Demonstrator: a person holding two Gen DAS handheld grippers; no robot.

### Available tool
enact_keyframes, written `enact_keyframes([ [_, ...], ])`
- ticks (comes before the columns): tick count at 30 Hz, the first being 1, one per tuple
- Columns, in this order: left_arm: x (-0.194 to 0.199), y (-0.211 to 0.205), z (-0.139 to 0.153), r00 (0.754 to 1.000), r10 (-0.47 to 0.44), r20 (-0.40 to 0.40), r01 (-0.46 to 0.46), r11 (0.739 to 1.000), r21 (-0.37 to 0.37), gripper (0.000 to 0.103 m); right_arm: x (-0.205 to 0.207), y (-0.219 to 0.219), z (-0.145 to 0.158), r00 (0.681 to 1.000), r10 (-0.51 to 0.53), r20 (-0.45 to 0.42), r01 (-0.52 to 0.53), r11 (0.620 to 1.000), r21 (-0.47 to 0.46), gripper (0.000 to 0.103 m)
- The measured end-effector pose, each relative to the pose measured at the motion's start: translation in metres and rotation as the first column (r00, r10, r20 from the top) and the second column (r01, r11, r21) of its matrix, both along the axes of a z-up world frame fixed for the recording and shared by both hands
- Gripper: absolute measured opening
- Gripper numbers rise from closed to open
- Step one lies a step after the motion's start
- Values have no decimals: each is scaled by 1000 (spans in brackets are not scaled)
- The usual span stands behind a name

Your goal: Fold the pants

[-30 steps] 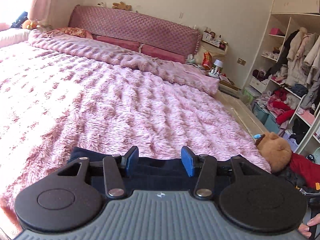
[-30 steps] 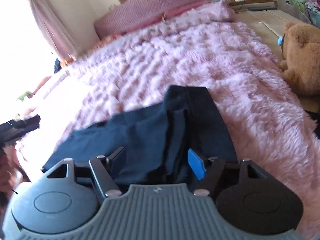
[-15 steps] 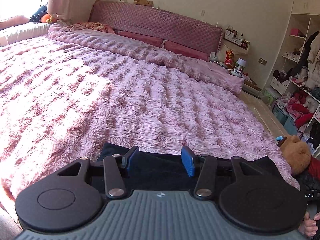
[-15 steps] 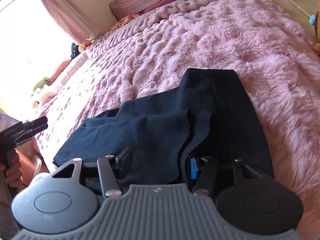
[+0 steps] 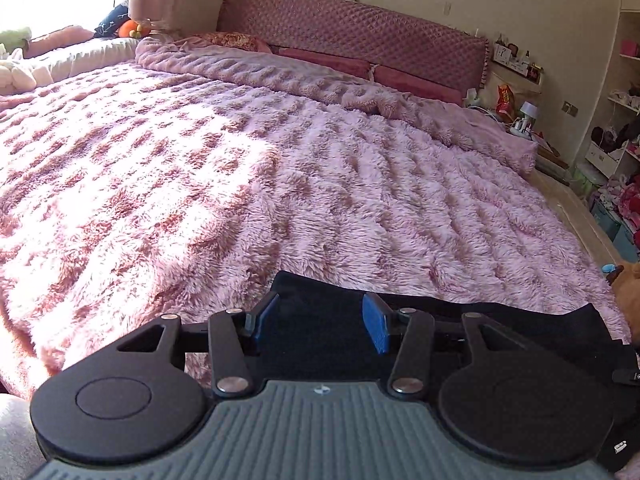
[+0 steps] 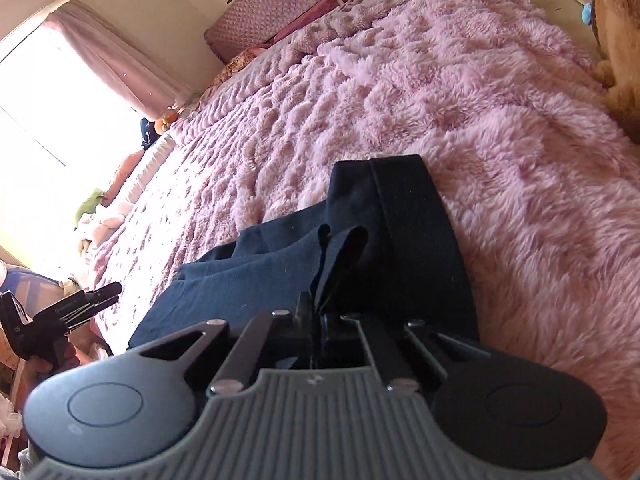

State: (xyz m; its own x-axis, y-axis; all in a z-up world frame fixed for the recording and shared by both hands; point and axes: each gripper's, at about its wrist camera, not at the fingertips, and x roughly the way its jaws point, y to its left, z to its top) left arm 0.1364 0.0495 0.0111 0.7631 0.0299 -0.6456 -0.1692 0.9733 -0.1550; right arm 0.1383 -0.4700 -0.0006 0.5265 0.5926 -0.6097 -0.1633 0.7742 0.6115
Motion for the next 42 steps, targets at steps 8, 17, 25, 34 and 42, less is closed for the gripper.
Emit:
enact_keyframes([
  [8, 6, 38, -15, 994, 64, -87, -67, 997, -36, 55, 16, -2, 29, 999, 36, -26, -40, 985, -170, 0],
  [17, 17, 81, -65, 985, -27, -170, -26, 953, -303, 68, 4, 19, 41, 986, -168, 12, 155, 874, -460, 56],
  [25, 34, 91, -101, 952, -188, -242, 39, 858, -512, 87, -59, 98, 85, 923, -147, 357, 318, 813, -487, 62],
  [34, 35, 94, -115, 949, -205, -241, 61, 866, -497, 74, -54, 288, 31, 955, 178, 237, -167, 984, -67, 0],
  [42, 33, 118, -124, 954, -192, -229, 11, 788, -615, 69, -55, 388, -33, 952, 248, 179, -218, 961, -169, 0],
])
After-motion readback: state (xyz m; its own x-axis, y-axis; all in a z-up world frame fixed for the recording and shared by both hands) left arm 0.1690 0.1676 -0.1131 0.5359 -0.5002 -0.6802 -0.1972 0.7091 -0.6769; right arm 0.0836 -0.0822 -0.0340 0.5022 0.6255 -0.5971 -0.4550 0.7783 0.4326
